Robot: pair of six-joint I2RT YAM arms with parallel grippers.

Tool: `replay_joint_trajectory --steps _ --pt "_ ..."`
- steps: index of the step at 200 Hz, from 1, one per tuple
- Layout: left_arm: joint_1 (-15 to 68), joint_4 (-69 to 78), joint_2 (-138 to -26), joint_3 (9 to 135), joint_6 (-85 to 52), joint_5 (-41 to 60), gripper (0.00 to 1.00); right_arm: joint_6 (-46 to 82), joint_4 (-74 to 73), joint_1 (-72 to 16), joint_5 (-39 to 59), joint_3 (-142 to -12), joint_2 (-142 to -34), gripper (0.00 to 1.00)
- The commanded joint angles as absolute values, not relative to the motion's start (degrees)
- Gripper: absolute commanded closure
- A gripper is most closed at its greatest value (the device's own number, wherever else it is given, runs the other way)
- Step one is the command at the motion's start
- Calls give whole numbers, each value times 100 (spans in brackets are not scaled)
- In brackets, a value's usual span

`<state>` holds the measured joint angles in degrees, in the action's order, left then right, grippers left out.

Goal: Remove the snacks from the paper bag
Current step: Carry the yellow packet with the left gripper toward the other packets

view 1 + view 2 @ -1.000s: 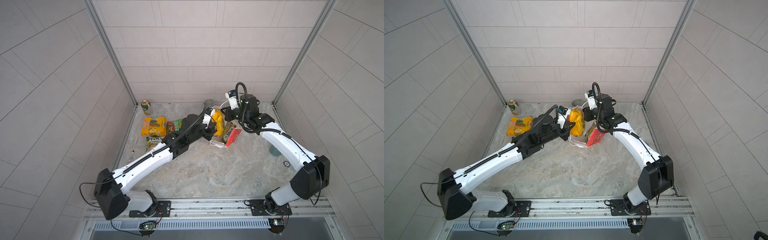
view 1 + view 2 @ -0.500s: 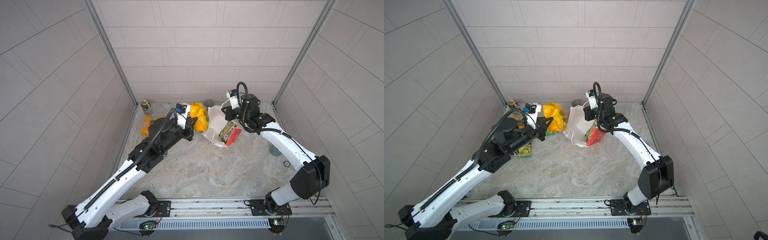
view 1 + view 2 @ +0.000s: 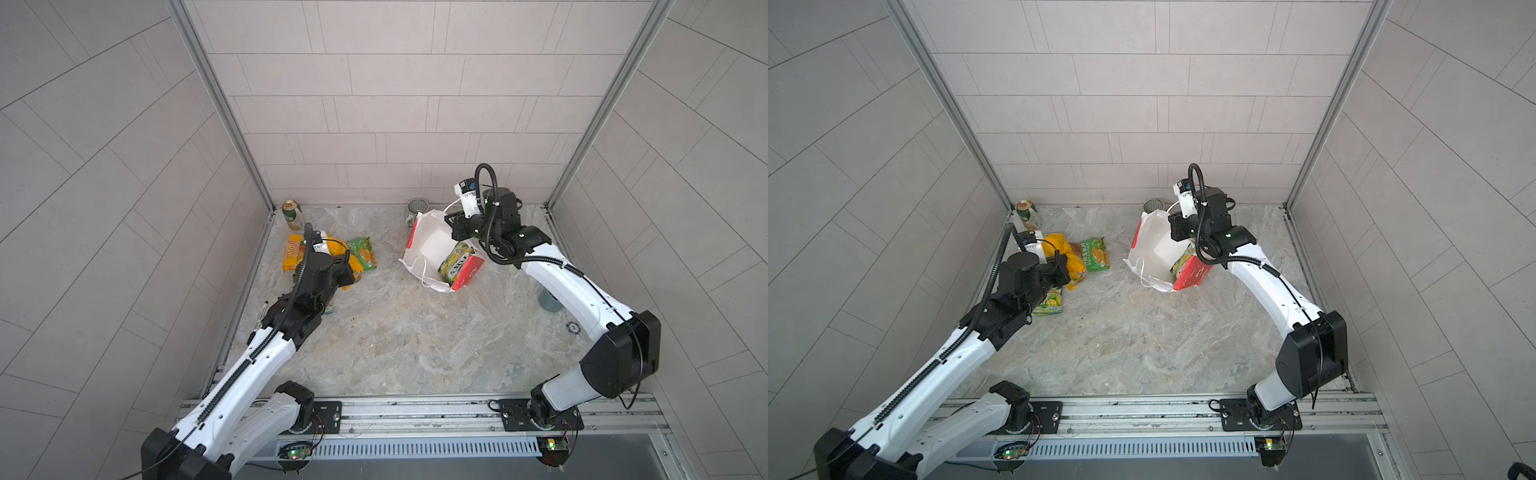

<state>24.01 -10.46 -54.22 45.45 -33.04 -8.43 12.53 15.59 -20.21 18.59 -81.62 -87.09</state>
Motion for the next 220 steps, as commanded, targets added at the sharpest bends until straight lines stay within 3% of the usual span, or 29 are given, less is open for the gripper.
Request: replay_joint_trajectory --steps 1,69,220 --pt "2412 -69 -5445 4534 -4007 -1064 100 1326 1389 -2004 1837 -8130 -8530 100" --pt "2547 1522 -5958 3713 -5192 -1466 100 1318 1377 -1995 1886 -8112 -8528 100" --pt "2856 3770 -7364 3228 -5545 -2095 100 1318 1349 -1996 1912 -8088 -8514 100"
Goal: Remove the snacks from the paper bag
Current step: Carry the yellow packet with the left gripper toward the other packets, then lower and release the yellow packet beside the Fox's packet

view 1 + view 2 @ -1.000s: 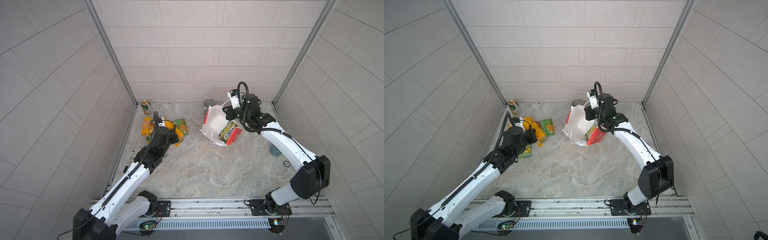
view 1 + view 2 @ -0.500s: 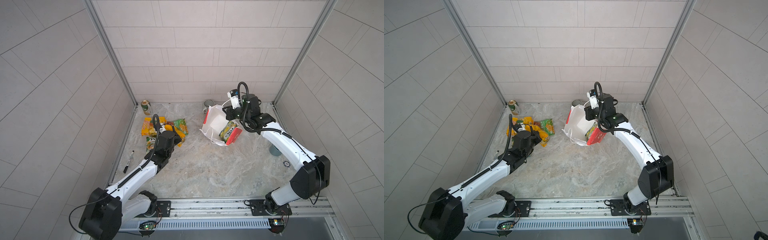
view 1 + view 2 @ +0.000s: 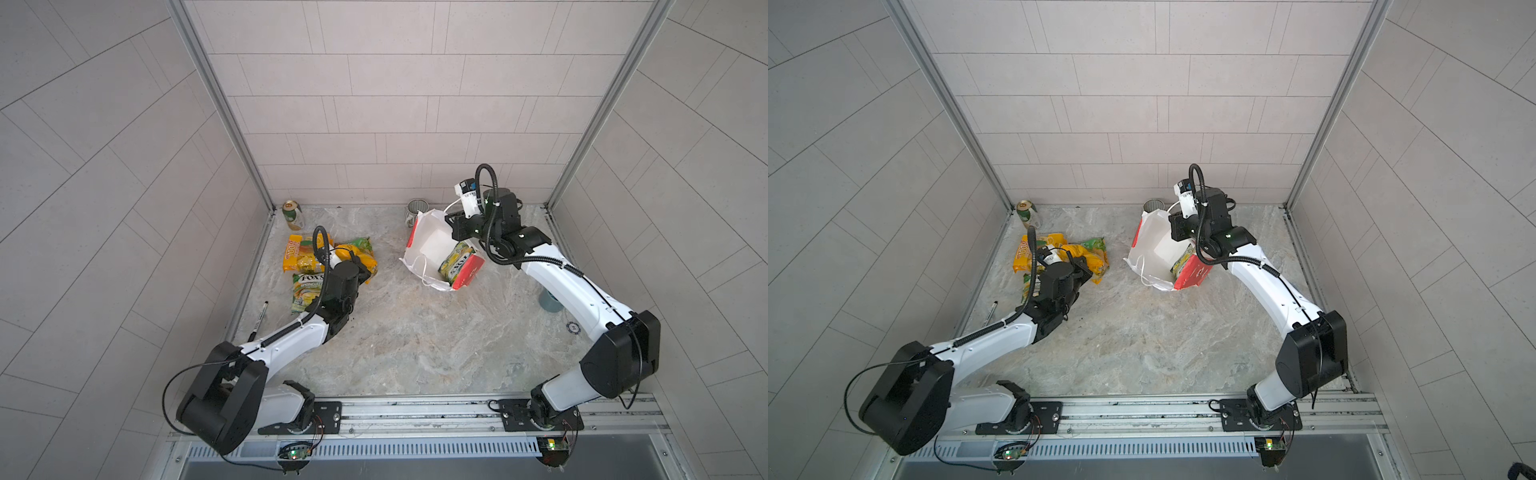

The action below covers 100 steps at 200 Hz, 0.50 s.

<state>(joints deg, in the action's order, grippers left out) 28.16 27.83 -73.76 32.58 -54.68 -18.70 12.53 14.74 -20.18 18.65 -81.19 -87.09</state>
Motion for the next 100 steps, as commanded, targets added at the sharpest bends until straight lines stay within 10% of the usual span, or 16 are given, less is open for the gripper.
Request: replay_joint_trajectory --steps 1,100 --pt "2856 3770 -7373 3222 -5550 -2094 100 1318 1347 -1996 1914 -8087 -8516 100" --pt "2865 3608 -6840 2572 -5505 -2132 88 1345 1292 -1996 1969 -8065 -8534 100"
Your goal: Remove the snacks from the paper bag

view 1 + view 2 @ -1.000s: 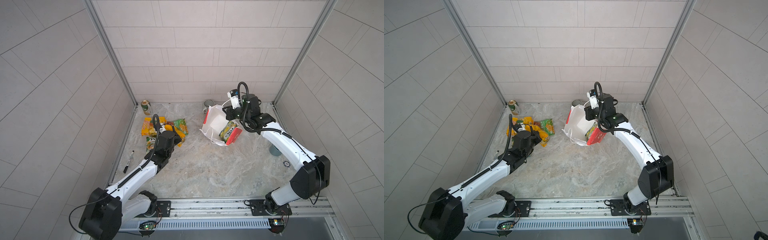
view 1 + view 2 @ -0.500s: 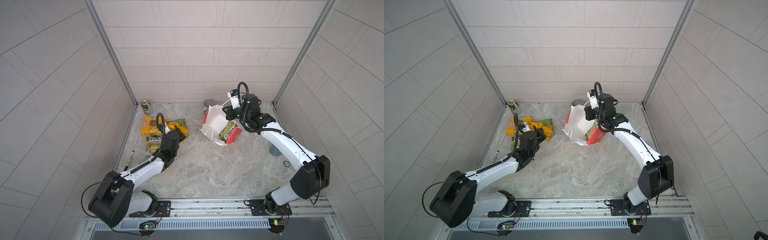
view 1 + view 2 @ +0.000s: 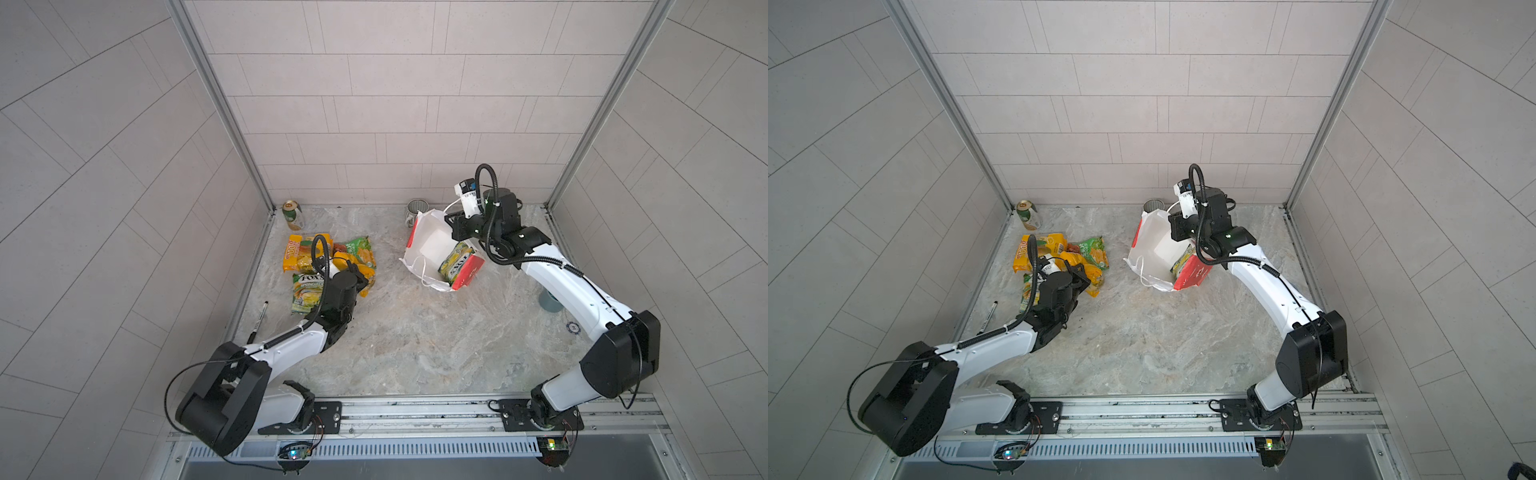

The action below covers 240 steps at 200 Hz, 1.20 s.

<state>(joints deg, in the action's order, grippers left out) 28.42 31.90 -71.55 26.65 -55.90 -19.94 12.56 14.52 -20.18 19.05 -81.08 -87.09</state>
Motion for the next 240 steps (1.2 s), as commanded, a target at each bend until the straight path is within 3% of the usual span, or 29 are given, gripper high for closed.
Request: replay_joint_trajectory --steps 1,24,101,105,112,141,153,173,198,240 --pt "2865 3597 -6830 2569 -5503 -2129 87 1345 1292 -1996 1969 -8067 -8534 100" --pt "2865 3252 -6431 2399 -5495 -2068 80 1347 1283 -1995 1969 -8051 -8525 100" --pt "2813 929 -4762 2790 -4252 -1891 79 1370 1231 -1995 1980 -8033 -8560 99" --pt "2813 713 -4772 2933 -4188 -1878 78 1363 1222 -1995 1986 -8035 -8565 99" --pt "2812 456 -4820 3158 -3908 -1787 66 1358 1222 -1995 2003 -8042 -8569 99" --pt "2769 -267 -5500 4022 -3203 -1084 44 1363 1222 -1995 2017 -8042 -8578 99" --pt "2703 -552 -5974 4417 -3003 -774 41 1354 1222 -1995 2004 -8049 -8578 98" --pt "2560 -1129 -6901 5235 -2606 -81 27 1346 1230 -1995 2007 -8046 -8565 98" --pt "2610 -1860 -7959 6300 -2381 5 22 1334 1233 -1995 2004 -8038 -8552 98" --pt "2659 -1935 -9216 6870 -2496 -240 21 1334 1235 -1991 2004 -8008 -8517 98"
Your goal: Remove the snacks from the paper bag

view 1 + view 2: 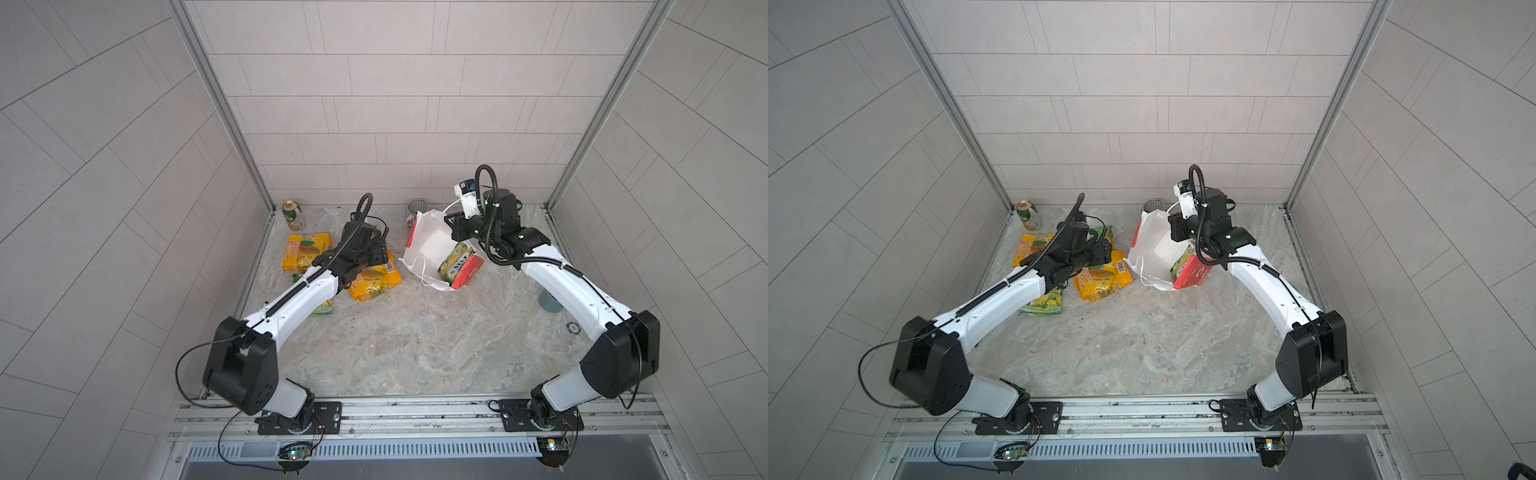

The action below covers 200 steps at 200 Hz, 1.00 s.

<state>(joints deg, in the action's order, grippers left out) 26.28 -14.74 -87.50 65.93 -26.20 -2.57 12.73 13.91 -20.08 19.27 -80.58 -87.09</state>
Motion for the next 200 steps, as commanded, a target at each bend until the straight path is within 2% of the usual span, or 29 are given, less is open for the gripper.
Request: replay_joint_trajectory --steps 1,35,53,67,81,104,154,200 --pt "2657 -1943 -9240 6885 -2496 -239 21 1331 1233 -1984 2004 -8007 -8517 98" --pt "2765 -2002 -9941 7265 -2475 -133 29 1341 1231 -1962 1978 -7998 -8517 98" --pt "2871 -2151 -10267 7539 -2401 -170 36 1353 1233 -1951 1979 -7990 -8508 98" --pt "2950 -2121 -10422 7663 -2391 -236 47 1362 1231 -1951 1983 -7989 -8497 98" --pt "3035 -2118 -10580 7836 -2381 -283 49 1367 1231 -1942 1972 -7989 -8482 98" --pt "3094 -2048 -10902 8174 -2390 -260 60 1371 1230 -1934 1971 -7987 -8473 98" --pt "3094 -1969 -11699 8755 -2479 -121 63 1371 1226 -1912 1969 -7963 -8431 98" --pt "3094 -1964 -11894 8679 -2454 -72 64 1380 1210 -1882 2005 -7948 -8445 98"
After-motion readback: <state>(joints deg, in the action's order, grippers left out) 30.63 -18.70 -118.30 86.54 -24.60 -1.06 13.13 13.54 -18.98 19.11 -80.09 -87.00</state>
